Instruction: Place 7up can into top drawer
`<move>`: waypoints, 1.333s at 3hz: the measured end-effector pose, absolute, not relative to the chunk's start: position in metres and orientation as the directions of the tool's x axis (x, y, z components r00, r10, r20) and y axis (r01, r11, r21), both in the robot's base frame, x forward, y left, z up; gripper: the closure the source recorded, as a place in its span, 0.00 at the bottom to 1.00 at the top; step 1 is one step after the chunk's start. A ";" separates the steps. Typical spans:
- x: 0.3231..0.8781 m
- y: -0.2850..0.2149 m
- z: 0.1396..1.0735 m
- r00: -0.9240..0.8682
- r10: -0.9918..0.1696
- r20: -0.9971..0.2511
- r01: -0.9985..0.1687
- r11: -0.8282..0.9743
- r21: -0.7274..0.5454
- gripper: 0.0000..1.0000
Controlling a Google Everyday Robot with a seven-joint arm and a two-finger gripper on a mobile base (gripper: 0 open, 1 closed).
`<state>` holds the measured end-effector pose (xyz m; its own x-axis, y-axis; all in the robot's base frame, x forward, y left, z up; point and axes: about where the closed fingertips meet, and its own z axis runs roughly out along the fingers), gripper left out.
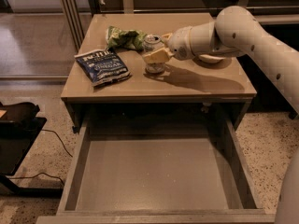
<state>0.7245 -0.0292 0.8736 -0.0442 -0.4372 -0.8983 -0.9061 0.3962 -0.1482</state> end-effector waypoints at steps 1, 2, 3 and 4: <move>0.713 -0.029 0.887 -0.028 -0.460 -0.888 -0.919 0.361 -0.158 1.00; 0.686 -0.041 0.908 -0.013 -0.439 -0.898 -0.918 0.362 -0.163 1.00; 0.648 -0.066 0.925 -0.011 -0.383 -0.924 -0.901 0.405 -0.157 1.00; 0.602 -0.094 0.933 -0.012 -0.352 -0.936 -0.880 0.449 -0.158 1.00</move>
Offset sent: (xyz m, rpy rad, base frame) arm -0.0774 -0.0460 0.0570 0.0339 -0.0273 0.0132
